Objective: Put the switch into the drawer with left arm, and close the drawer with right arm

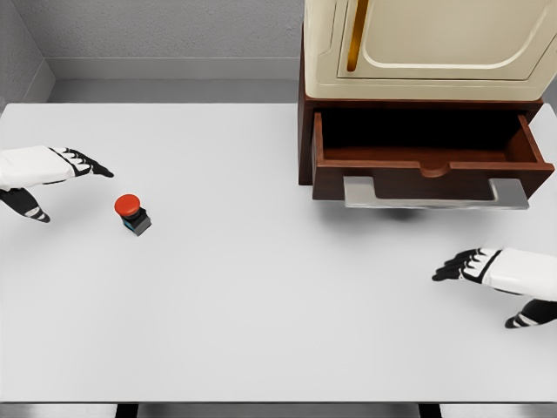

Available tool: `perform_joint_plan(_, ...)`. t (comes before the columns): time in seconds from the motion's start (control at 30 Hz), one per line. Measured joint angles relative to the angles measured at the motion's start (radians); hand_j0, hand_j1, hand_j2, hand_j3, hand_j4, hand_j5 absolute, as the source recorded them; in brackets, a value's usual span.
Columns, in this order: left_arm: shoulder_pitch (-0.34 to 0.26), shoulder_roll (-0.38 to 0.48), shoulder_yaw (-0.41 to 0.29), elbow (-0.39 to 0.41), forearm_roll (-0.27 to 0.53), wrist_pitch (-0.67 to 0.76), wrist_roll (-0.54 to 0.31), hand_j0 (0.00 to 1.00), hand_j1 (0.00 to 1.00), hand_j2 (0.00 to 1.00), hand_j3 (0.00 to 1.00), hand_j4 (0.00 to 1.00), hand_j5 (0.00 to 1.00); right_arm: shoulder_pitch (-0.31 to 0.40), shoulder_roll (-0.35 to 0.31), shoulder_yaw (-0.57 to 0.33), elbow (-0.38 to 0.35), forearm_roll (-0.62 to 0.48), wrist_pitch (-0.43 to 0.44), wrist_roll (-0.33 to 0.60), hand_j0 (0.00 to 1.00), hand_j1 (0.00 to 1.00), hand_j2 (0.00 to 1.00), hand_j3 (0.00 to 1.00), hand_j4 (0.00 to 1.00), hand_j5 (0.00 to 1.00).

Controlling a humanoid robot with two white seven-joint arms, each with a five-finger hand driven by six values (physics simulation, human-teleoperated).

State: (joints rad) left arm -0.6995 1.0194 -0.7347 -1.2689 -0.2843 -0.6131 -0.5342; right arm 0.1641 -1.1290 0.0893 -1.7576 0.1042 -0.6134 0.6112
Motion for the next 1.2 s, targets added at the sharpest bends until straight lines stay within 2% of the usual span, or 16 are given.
perform_joint_plan(0.2,-0.014,-0.008,-0.007,0.0,-0.006,0.0,-0.001,1.0,1.0,1.0,1.0,1.0,1.0,-0.006,0.0,0.006,0.0,0.0,0.0,0.0,1.0,1.0,1.0,1.0,1.0,1.0)
perform_joint_plan(0.4,-0.025,-0.062,-0.014,0.011,-0.045,0.0,-0.013,1.0,1.0,1.0,1.0,1.0,1.0,-0.008,0.0,0.006,0.0,0.001,0.0,0.0,1.0,1.0,1.0,1.0,1.0,1.0)
perform_joint_plan(0.47,-0.044,-0.079,-0.033,0.01,-0.051,0.0,-0.013,1.0,1.0,1.0,1.0,1.0,1.0,-0.006,0.0,0.005,0.0,0.001,0.0,0.0,0.98,0.98,0.98,0.98,0.98,0.98)
perform_joint_plan(0.53,-0.046,-0.094,-0.052,-0.011,-0.053,0.0,-0.013,1.0,1.0,1.0,1.0,1.0,1.0,-0.002,0.001,-0.007,0.001,0.002,0.0,0.0,0.79,0.79,0.79,0.79,0.79,0.79)
perform_joint_plan(0.57,-0.046,-0.098,-0.061,-0.029,-0.052,0.0,-0.013,1.0,1.0,1.0,1.0,1.0,1.0,0.006,0.003,-0.024,0.001,0.002,0.0,0.0,0.66,0.66,0.66,0.66,0.66,0.66)
perform_joint_plan(0.67,-0.049,-0.102,-0.093,-0.083,-0.051,0.0,-0.013,0.92,0.92,0.92,0.92,0.92,0.92,0.015,0.006,-0.07,0.002,0.001,0.0,0.0,0.48,0.48,0.48,0.48,0.48,0.48)
perform_joint_plan(0.7,-0.049,-0.1,-0.1,-0.094,-0.051,0.0,-0.012,0.89,0.89,0.89,0.89,0.89,0.89,0.026,0.007,-0.088,0.003,0.0,0.0,0.0,0.46,0.46,0.46,0.46,0.46,0.46)
perform_joint_plan(0.87,-0.052,-0.083,-0.113,-0.118,-0.05,0.0,-0.012,0.84,0.84,0.84,0.84,0.84,0.84,0.095,0.034,-0.184,0.008,-0.005,-0.001,0.0,0.46,0.46,0.46,0.46,0.46,0.46)
perform_joint_plan(0.93,-0.055,-0.075,-0.114,-0.119,-0.05,0.0,-0.012,0.83,0.83,0.83,0.83,0.83,0.83,0.155,0.063,-0.241,0.01,-0.005,-0.001,0.0,0.47,0.47,0.47,0.47,0.47,0.47)
perform_joint_plan(1.07,-0.055,-0.068,-0.115,-0.119,-0.051,0.0,-0.012,0.8,0.8,0.8,0.8,0.8,0.8,0.232,0.123,-0.349,0.011,-0.005,-0.001,0.0,0.51,0.51,0.51,0.51,0.51,0.51)
perform_joint_plan(1.2,-0.055,-0.067,-0.116,-0.122,-0.051,0.0,-0.012,0.8,0.8,0.8,0.8,0.8,0.8,0.281,0.175,-0.433,0.011,-0.005,-0.001,0.0,0.53,0.53,0.53,0.53,0.53,0.53)
